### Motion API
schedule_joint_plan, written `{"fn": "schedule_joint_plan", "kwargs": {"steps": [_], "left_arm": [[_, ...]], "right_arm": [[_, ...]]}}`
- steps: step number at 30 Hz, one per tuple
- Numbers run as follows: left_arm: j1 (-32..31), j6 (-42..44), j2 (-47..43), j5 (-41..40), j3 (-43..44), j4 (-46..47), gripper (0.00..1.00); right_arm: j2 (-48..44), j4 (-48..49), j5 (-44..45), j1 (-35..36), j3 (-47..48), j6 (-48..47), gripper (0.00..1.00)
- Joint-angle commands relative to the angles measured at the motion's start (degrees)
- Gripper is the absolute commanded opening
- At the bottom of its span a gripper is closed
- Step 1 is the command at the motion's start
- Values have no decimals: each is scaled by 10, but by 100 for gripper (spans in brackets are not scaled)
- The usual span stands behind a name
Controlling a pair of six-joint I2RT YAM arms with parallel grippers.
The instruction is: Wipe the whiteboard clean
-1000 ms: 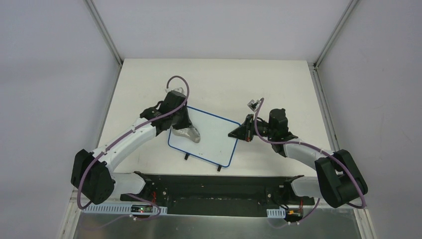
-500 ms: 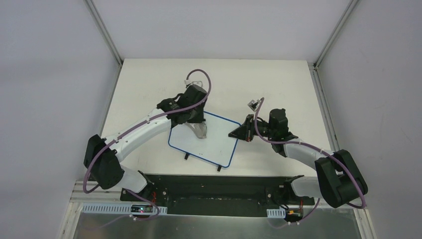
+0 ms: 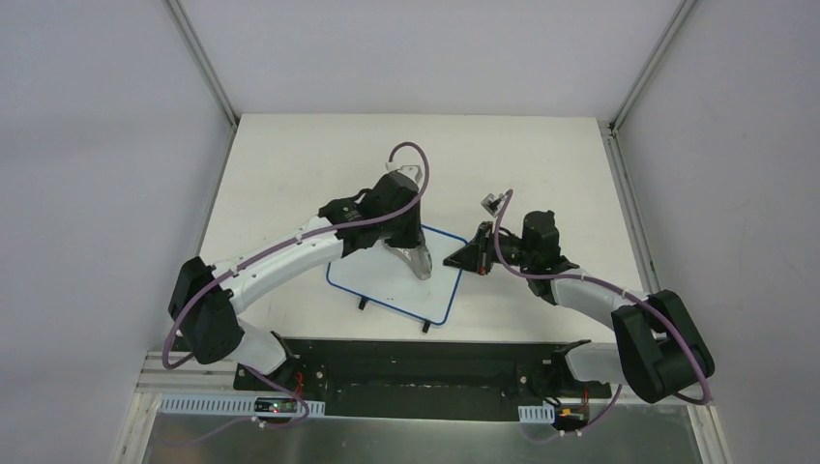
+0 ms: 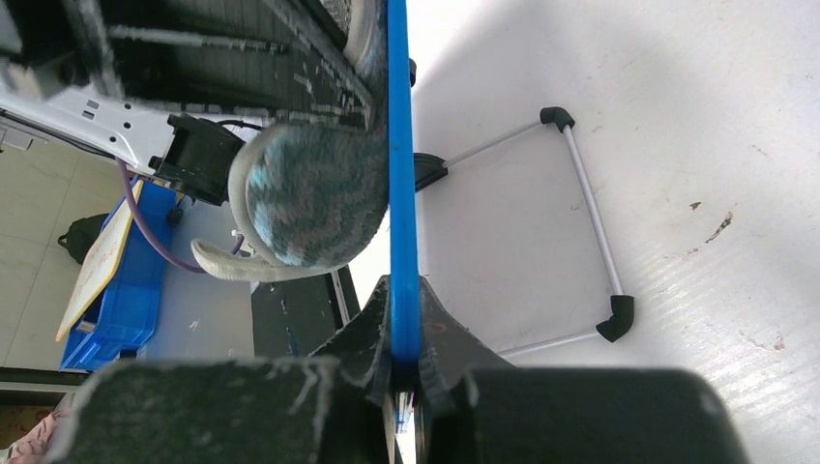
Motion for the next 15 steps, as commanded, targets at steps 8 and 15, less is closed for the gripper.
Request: {"fn": "schedule_joint_plan", "kwargs": {"steps": [8,15], "left_arm": [[211,68,-81,25,-27,-45,0],[259,54,-29,86,57,-68,0]], "right_arm": [[11,-20,-46,19,-1,-73,0],[14,-16,-46,20,-1,-72,0]]}}
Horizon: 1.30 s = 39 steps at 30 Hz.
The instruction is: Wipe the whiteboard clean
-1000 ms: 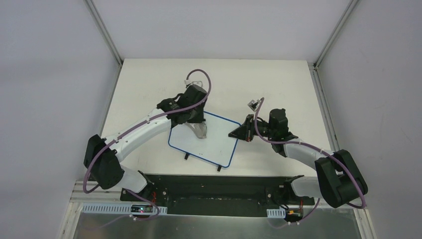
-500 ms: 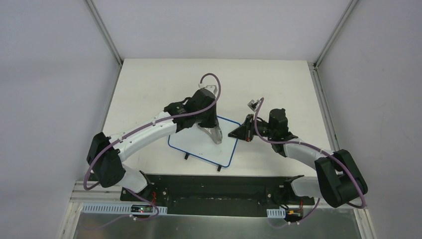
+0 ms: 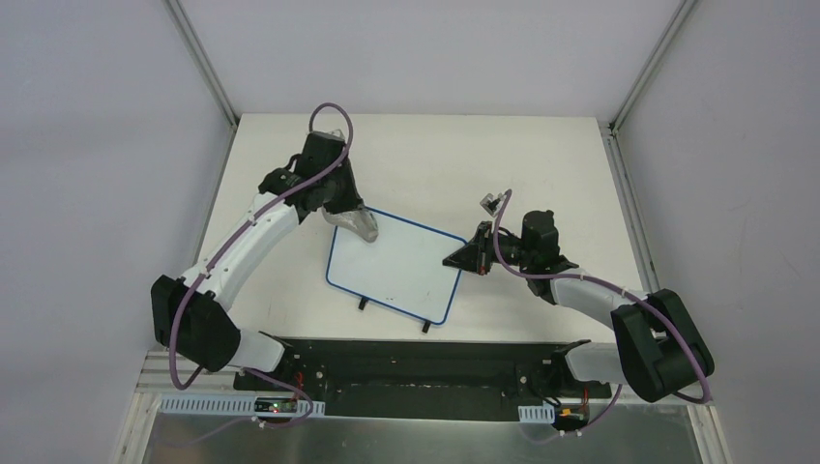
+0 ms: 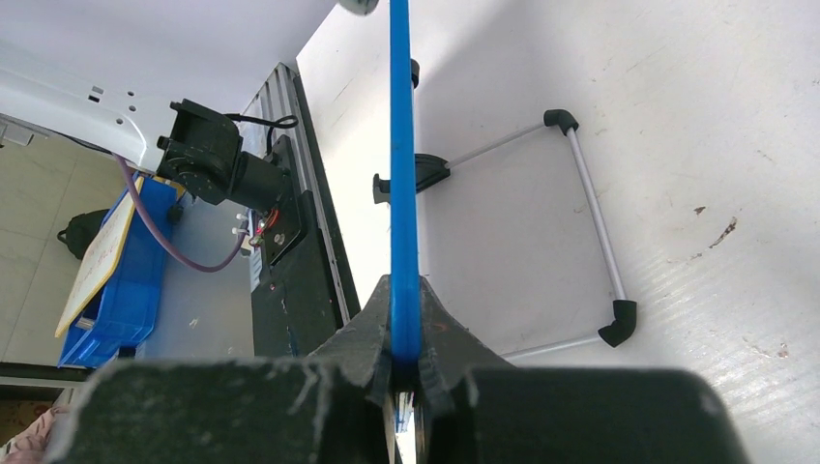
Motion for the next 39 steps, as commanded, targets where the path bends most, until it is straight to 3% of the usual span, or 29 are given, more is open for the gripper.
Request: {"fn": "schedule_joint_plan", "kwargs": {"steps": [1,8,13,16,22,28,36,39], "left_arm": [[11,24,43,33,71,-7,0],[-31,51,73,100,73,29,0],[-160,138,77,63,103,5,0],[-217,138,95,87,102,18,0],[-265,136,133,137,117,19,0],[-217,128,87,104,94,33,0],[-64,49,43,13,64,-7,0],[-16,23,14,27,44,-3,0]], "right_arm": [[10,-18,-43,17,-4,-70,0],[21,-18,-37,18,-5,-69,0],[40,-14,-33,25,0,-68,0],[46,-22,-26,33,5,-74,0],[37,-33,-19,36,5,-83,0],[37,-34,-19,36,5,-83,0],[39,-30,-15,37,3,-78,0],[49,-26,-15,37,5,-71,0]]}}
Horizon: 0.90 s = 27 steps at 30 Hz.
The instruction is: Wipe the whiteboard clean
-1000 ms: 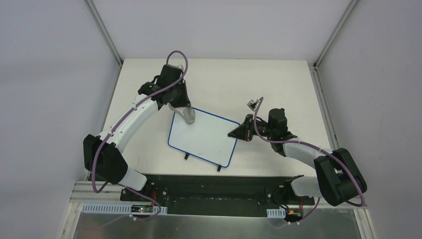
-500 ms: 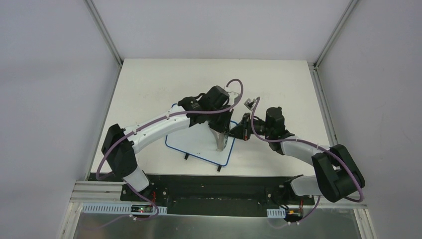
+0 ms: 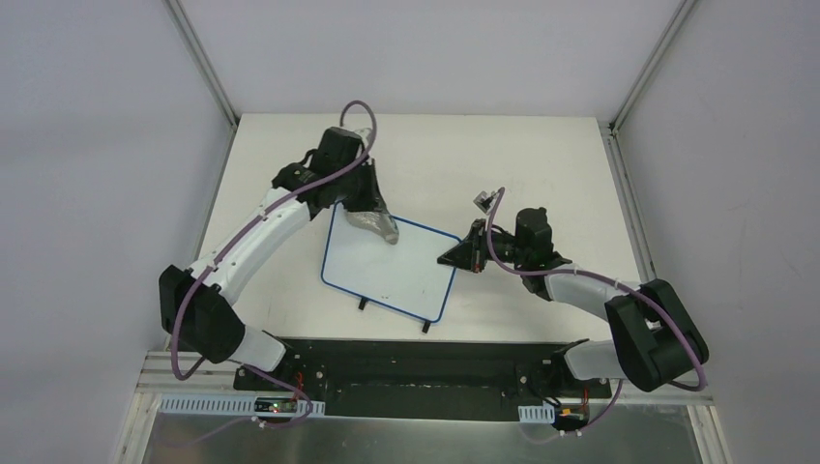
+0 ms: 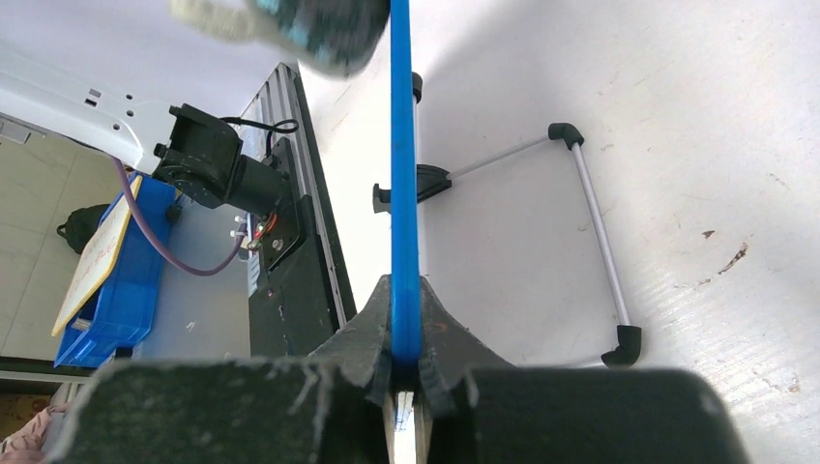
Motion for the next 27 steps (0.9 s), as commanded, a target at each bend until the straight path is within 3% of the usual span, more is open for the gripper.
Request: {"fn": "schedule_joint_plan", "kwargs": {"steps": [1,7,11,21,27], "left_arm": [[63,-43,-56,-50,-37,10,0],[68,-42,-146,-56,-61,30,0],[74,-36,-182,-63,-68,34,0],[83,-46,-218,-42,-85,46,0],[87,-41,-232,-54,-86,44,0]], "right_arm": [[19,-48,-26,19,-11,-69,0],[-12,-139,-22,16,-4,-102,0],[-22,-136,-33,14,-17,-61,0],[-141,-175,55,-36,-70,0,0],[-148,-173,67,-39,-83,5,4]]}}
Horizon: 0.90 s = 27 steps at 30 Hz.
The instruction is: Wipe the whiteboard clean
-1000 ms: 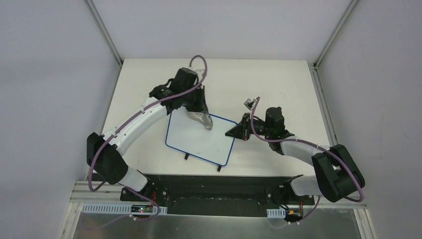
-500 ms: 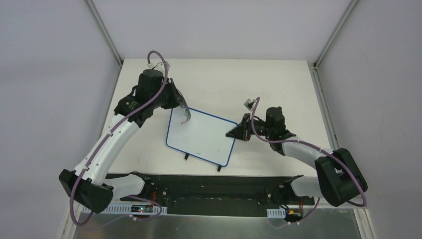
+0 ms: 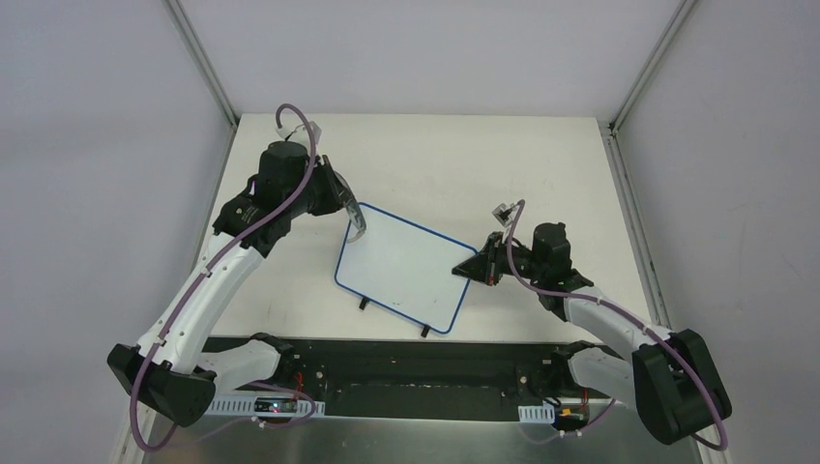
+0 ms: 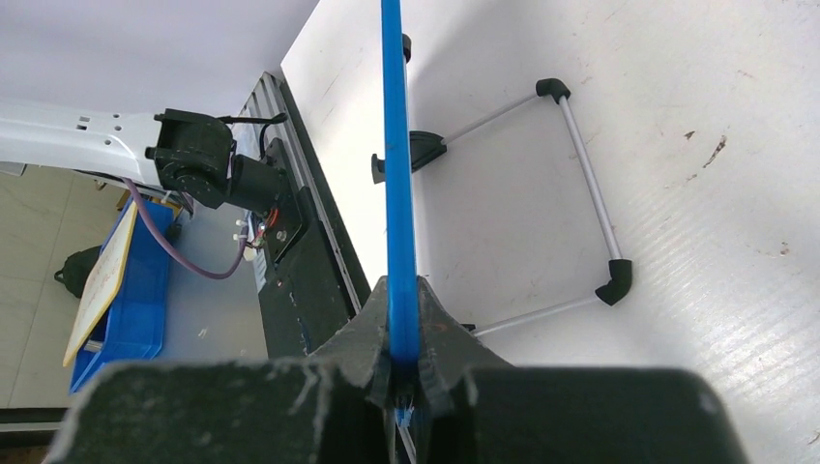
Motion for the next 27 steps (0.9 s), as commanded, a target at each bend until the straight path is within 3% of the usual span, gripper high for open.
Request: {"fn": "schedule_joint_plan", "kwargs": {"steps": [1,4,9,15,16,17,23,27], "left_arm": [[9,-2,-28,0,0,19,0],[10,-2,-34,-5,-5,24,0],[10,-2,-36,-2,-6,24,0],[12,0,-42,-6,-9,26,0],[12,0,-42,-9,-9,26,0],[12,1,-42,-10,-8,25,0],[12,5,-52,-17,-8,24,0],[12,14,-66,-51,-10,19,0]], "right_arm": [[0,-61,39,-6,-21,-8,4],[-30,-68,72,-6,-37,0,10],[-133,-106,139,-7,-66,15,38],[-171,-141,173,-6,-58,22,65],[-176,-157,179,-6,-48,24,87],[-183,-174,191,-7,-37,30,98],[-283,-330,231,-6,28,54,99],[-355,-436,311,-6,81,77,99]]}}
